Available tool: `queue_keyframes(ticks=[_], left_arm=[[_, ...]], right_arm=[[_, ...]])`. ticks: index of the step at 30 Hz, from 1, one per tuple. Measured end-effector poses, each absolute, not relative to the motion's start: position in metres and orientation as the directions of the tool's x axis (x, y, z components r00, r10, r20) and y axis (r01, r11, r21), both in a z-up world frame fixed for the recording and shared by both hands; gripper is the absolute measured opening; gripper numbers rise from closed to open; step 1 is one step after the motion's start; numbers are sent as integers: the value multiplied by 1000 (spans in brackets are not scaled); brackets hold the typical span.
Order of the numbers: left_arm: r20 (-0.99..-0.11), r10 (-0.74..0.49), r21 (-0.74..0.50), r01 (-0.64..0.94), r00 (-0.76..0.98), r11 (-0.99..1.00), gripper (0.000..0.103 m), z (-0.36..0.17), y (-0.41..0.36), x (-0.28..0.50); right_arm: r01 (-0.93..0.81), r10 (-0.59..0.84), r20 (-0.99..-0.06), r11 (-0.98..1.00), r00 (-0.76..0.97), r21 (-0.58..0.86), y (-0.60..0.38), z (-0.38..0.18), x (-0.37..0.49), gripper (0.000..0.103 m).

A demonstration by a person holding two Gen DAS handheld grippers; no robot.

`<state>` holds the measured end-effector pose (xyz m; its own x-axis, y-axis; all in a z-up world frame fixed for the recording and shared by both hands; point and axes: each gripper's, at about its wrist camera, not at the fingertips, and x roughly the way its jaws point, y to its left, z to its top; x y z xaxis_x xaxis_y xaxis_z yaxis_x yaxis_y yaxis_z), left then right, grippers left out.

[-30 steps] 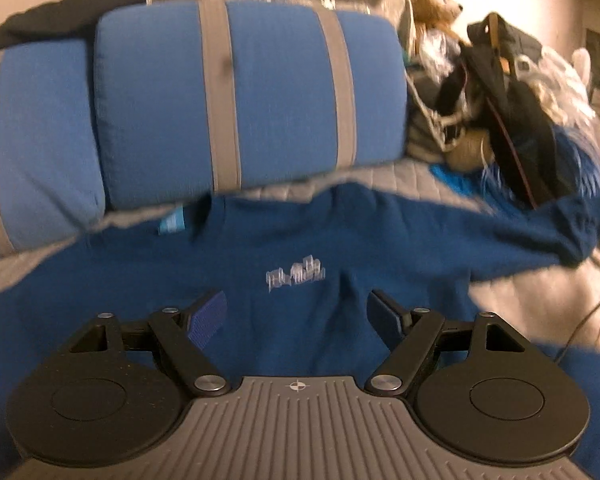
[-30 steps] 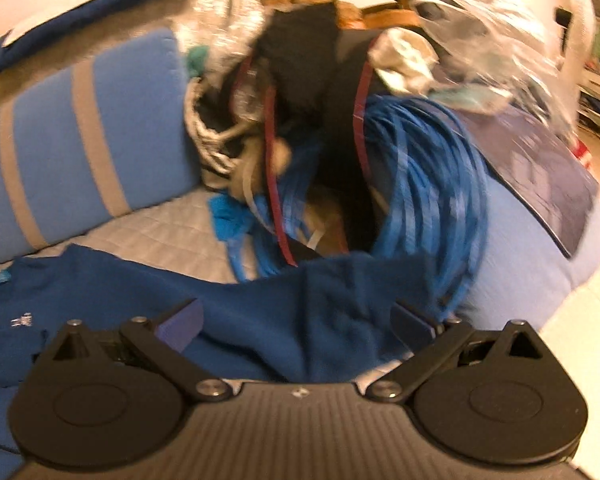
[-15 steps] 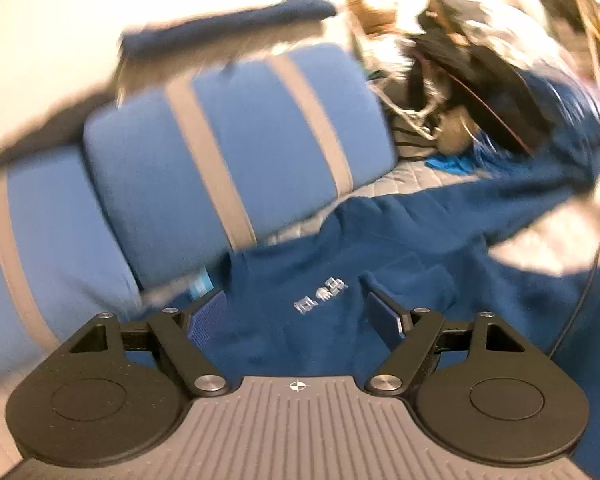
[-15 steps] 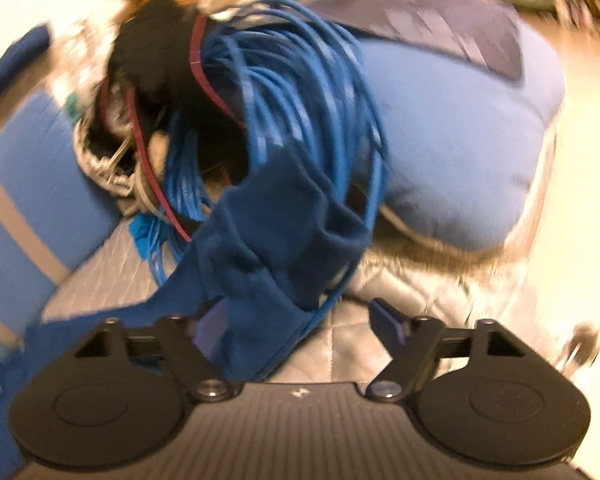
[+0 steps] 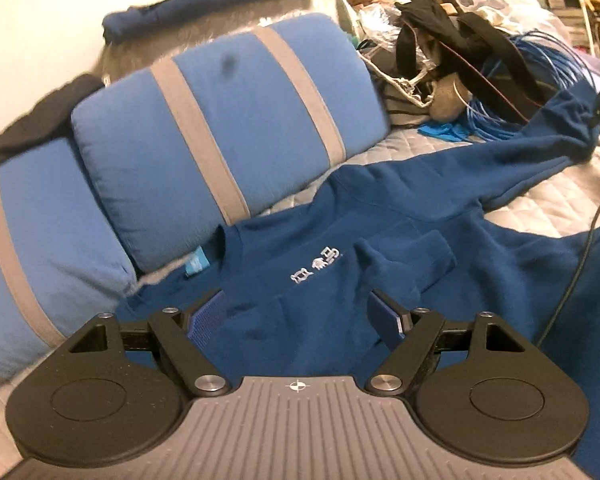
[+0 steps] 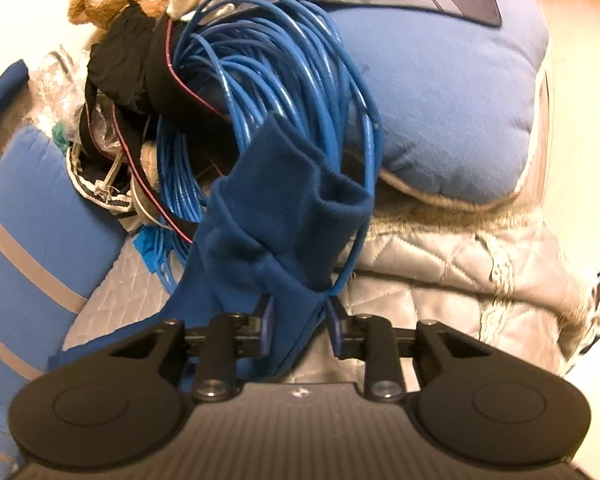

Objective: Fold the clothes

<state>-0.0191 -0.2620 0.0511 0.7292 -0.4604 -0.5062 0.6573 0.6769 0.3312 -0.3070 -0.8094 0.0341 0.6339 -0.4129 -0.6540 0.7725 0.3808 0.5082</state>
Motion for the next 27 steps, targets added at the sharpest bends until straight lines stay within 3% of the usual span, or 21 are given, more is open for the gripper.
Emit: queue_keyframes(ticks=[5, 15, 27], left_arm=[[-529, -481, 267, 675, 699, 688, 77, 53, -260, -15], [-553, -527, 79, 670, 646, 738, 77, 60, -249, 0], [-560, -524, 54, 659, 642, 750, 77, 59, -253, 6]], right_arm=[[776, -428, -648, 378, 630, 505, -814, 34, -304, 29], [756, -468, -604, 502, 645, 419, -792, 63, -284, 18], [593, -431, -530, 785, 731, 180, -708, 116, -214, 17]])
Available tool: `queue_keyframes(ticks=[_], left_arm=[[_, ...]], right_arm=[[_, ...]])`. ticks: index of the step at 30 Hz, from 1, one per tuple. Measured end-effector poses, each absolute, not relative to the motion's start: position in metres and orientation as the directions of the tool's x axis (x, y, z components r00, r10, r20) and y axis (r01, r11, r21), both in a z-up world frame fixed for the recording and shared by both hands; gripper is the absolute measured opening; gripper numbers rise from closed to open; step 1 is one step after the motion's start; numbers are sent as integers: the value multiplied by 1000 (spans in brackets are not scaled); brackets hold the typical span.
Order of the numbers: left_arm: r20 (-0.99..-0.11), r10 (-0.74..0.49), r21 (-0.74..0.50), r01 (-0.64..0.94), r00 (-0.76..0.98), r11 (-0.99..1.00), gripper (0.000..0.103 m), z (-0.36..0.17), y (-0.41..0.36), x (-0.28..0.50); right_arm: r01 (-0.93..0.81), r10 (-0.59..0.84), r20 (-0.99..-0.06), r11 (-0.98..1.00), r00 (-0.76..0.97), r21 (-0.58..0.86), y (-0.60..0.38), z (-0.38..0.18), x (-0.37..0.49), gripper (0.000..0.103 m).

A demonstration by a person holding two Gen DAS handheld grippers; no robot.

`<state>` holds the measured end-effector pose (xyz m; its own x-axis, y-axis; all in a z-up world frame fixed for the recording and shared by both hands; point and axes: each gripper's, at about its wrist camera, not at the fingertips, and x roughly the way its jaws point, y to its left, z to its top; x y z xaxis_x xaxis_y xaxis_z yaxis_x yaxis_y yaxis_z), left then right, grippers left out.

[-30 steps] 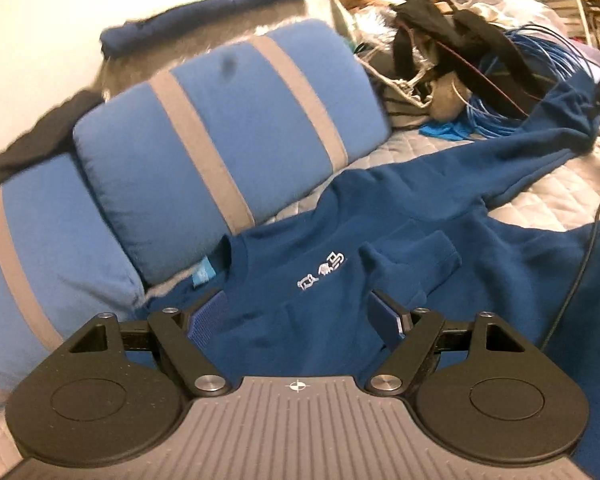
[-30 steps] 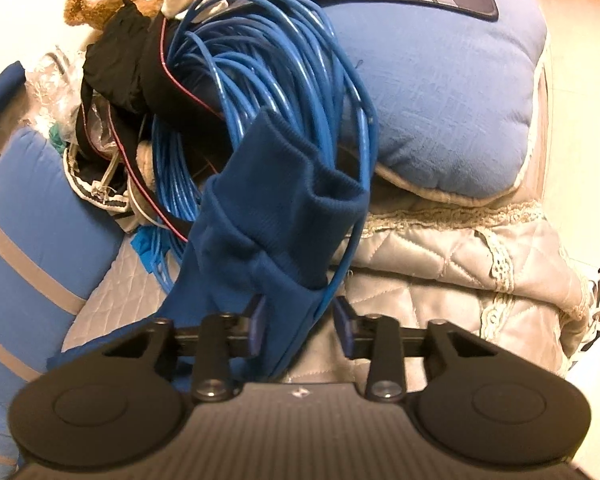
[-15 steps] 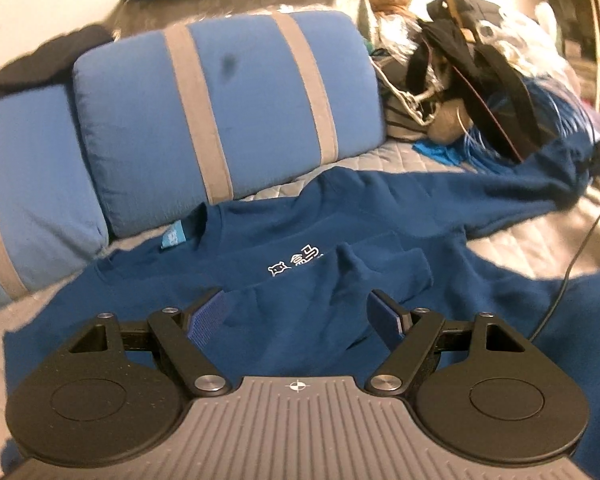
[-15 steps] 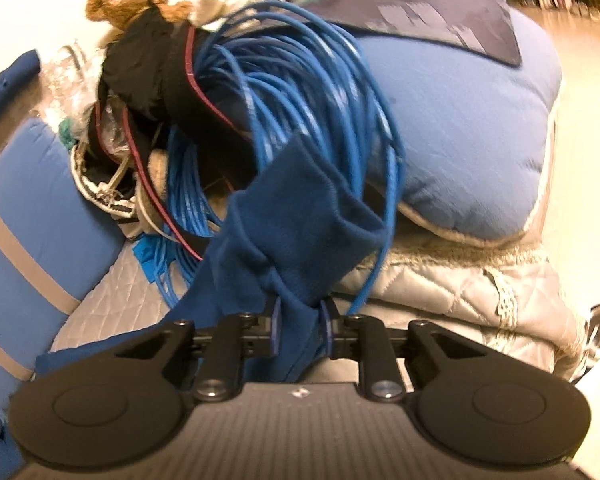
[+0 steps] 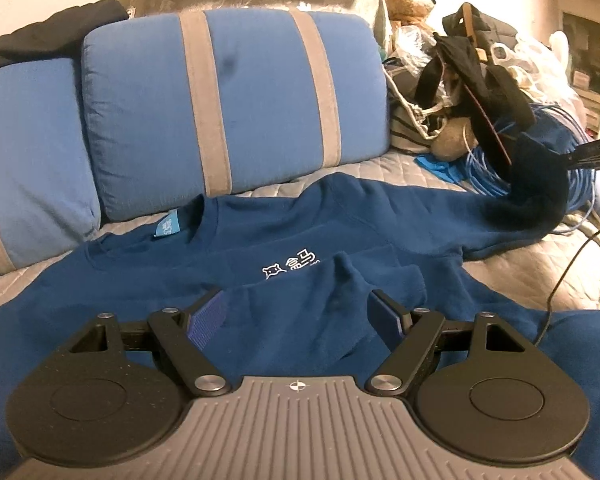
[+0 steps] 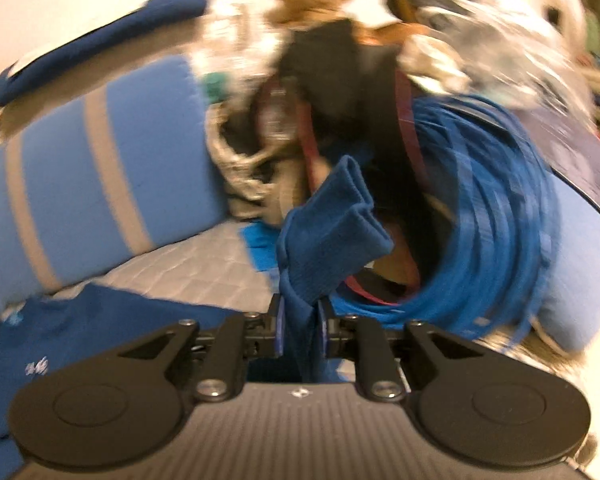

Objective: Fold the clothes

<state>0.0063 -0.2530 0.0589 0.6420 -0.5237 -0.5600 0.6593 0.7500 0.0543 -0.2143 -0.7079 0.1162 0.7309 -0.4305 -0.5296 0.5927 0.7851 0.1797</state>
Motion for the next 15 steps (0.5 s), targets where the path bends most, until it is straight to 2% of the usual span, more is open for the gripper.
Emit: queue_keyframes(ticks=[5, 9, 11, 13, 15], left_arm=[[-565, -514, 81, 663, 645, 744, 77, 57, -258, 7], [-563, -510, 88, 660, 651, 746, 77, 57, -260, 8], [-560, -505, 90, 654, 657, 751, 77, 58, -259, 8], [-554, -498, 93, 644, 667, 759, 77, 59, -260, 9], [-551, -489, 99, 635, 676, 766, 77, 60, -261, 10]], right_arm=[[472, -375, -523, 880, 766, 60, -654, 116, -174, 17], [331, -303, -551, 942, 777, -50, -608, 102, -147, 19], [250, -267, -566, 962, 780, -109, -588, 95, -142, 26], [166, -232, -579, 972, 782, -166, -570, 87, -139, 43], [89, -204, -593, 972, 779, -218, -553, 81, -137, 51]])
